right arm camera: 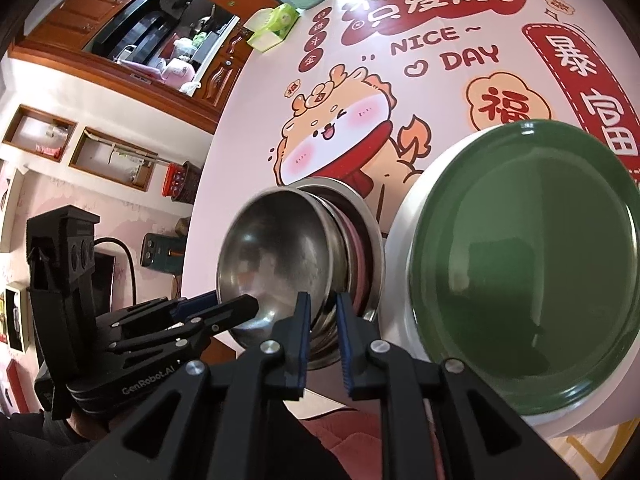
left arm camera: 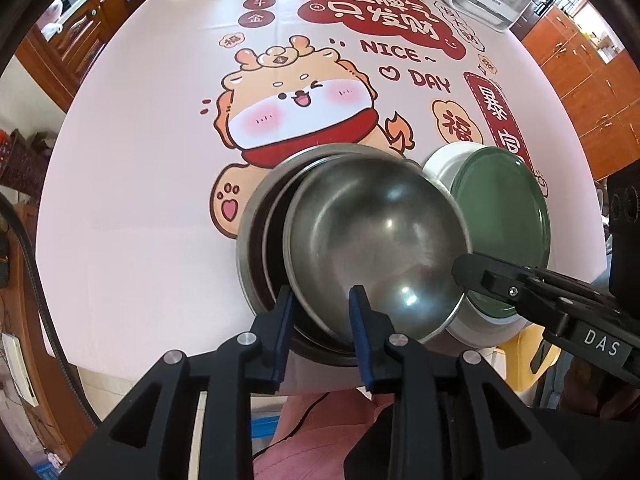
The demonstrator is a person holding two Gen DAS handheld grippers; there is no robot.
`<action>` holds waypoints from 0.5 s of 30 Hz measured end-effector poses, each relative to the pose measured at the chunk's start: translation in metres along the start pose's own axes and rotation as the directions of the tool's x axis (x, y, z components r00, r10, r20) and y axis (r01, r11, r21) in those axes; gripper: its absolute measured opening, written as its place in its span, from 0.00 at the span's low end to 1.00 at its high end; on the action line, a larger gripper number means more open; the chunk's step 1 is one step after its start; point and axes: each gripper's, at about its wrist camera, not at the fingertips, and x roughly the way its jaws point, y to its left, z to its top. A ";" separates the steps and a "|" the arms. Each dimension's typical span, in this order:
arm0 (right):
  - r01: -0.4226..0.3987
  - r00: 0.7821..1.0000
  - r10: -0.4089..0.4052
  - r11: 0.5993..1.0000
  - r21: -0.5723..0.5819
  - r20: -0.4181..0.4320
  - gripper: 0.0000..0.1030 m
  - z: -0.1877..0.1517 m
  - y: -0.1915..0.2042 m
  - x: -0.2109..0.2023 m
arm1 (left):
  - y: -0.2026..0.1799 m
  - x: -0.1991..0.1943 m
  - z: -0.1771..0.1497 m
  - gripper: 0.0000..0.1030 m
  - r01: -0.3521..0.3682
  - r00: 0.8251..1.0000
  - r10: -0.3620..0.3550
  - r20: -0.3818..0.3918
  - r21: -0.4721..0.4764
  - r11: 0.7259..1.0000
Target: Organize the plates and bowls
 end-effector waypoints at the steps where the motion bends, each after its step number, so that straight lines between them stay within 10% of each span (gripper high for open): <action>1: -0.002 1.000 0.002 1.000 0.004 0.005 0.15 -0.001 0.000 -0.001 | 0.001 -0.001 0.001 0.27 -0.003 1.000 0.003 0.004 0.004 1.000; 15: -0.028 0.997 0.020 0.993 0.115 0.075 0.25 -0.005 -0.016 -0.014 | 0.014 -0.015 0.007 0.31 0.055 0.996 -0.056 0.066 0.023 0.998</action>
